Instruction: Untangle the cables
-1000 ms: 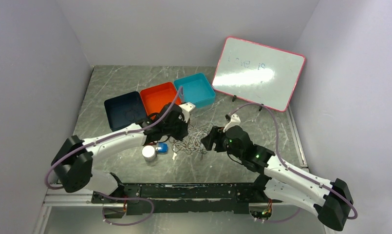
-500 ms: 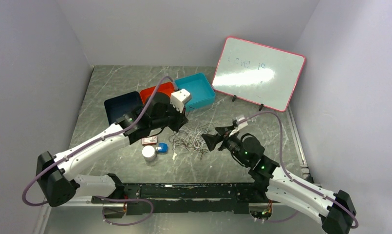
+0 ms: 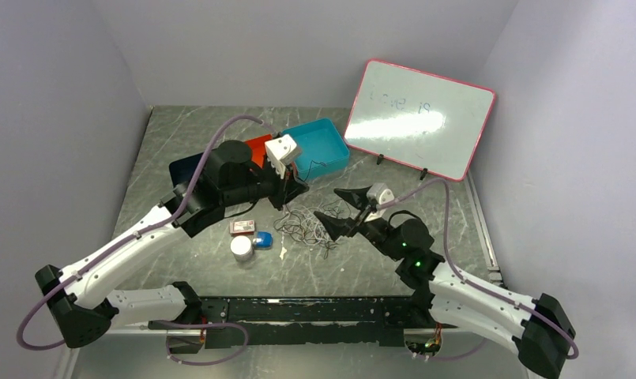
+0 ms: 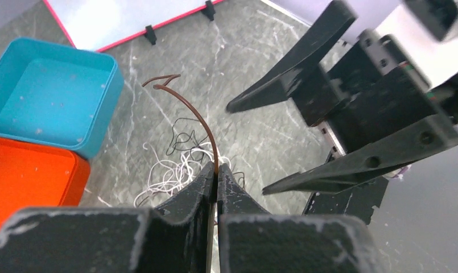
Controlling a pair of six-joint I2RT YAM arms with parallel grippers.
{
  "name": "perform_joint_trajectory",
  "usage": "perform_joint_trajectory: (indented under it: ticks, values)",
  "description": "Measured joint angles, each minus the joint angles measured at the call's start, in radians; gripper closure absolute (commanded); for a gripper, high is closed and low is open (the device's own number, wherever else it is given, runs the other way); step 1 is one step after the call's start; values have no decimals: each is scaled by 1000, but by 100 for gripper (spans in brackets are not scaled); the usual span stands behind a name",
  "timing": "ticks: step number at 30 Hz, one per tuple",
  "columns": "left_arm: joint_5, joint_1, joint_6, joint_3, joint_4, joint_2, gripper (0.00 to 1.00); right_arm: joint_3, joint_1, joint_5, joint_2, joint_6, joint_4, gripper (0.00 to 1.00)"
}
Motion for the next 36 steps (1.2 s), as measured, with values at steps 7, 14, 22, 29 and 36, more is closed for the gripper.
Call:
perform_joint_trajectory:
  ticks: [7,14,22,29,36]
  values:
    - [43,0,-6,55,4,-11,93,73,1,-103,195,2,114,23]
    - [54,0,-15,116,5,-11,93,95,7,-146,434,26,287,29]
    - [52,0,-27,159,2,-13,93,97,22,-169,636,99,464,49]
    - [40,0,-42,220,1,-12,93,96,31,-124,772,165,605,60]
    - [41,0,-68,355,-18,34,93,113,32,-41,947,219,747,59]
